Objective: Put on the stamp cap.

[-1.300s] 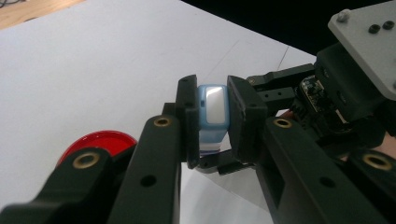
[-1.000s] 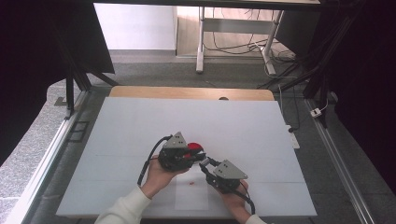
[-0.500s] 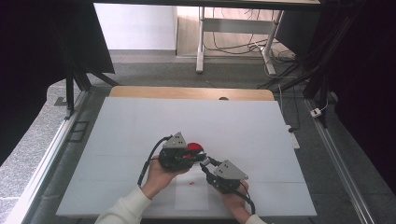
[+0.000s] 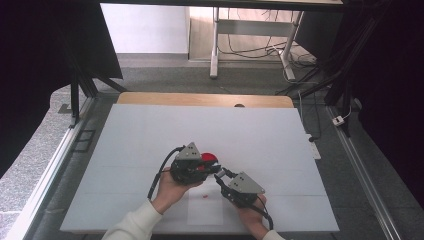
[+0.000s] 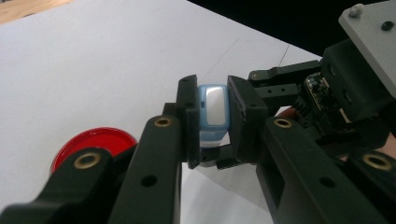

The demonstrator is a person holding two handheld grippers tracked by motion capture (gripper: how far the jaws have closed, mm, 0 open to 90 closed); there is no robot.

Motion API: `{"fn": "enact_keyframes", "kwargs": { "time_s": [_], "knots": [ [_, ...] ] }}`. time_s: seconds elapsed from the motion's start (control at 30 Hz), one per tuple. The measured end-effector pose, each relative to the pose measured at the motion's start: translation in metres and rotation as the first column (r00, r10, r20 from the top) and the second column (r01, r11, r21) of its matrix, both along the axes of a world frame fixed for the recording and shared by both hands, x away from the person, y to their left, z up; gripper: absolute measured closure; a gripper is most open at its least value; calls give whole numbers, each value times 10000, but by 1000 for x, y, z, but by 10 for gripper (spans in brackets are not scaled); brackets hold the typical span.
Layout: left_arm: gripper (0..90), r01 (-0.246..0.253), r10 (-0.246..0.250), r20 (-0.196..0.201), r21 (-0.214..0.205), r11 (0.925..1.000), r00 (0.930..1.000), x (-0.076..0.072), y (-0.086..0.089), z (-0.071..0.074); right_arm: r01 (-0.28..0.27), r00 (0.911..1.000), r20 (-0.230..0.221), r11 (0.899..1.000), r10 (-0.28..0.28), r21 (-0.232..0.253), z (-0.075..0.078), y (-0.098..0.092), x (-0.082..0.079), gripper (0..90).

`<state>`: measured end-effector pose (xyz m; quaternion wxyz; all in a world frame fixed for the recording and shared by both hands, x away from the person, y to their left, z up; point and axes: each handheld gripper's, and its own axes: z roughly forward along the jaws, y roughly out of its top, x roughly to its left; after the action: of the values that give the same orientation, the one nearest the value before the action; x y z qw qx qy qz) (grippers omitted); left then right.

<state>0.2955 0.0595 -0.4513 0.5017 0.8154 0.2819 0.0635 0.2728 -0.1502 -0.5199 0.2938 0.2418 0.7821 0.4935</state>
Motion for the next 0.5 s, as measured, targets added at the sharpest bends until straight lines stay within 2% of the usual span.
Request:
{"fn": "enact_keyframes", "kwargs": {
  "time_s": [0.07, 0.2, 0.4, 0.5],
  "knots": [
    [750, 5, -6, 68, 161, 9999, 10000, -1, -1, 1, 2, 9999, 135, 9998, 1, -209, -1, 1, -1, 634],
    [751, 10, -16, 151, 340, 9994, 9999, -2, -2, 2, -3, 9996, 273, 9995, 11, -317, -1, 2, -2, 634],
    [751, 5, -7, 84, 260, 9997, 10000, -1, -3, -1, -3, 9999, 141, 9997, 7, -257, -1, 2, -2, 636],
    [751, 7, -6, -67, 27, 10000, 10000, 1, 0, -1, -16, 9999, 155, 9998, 19, -208, 0, 1, -2, 638]
  ]
}}
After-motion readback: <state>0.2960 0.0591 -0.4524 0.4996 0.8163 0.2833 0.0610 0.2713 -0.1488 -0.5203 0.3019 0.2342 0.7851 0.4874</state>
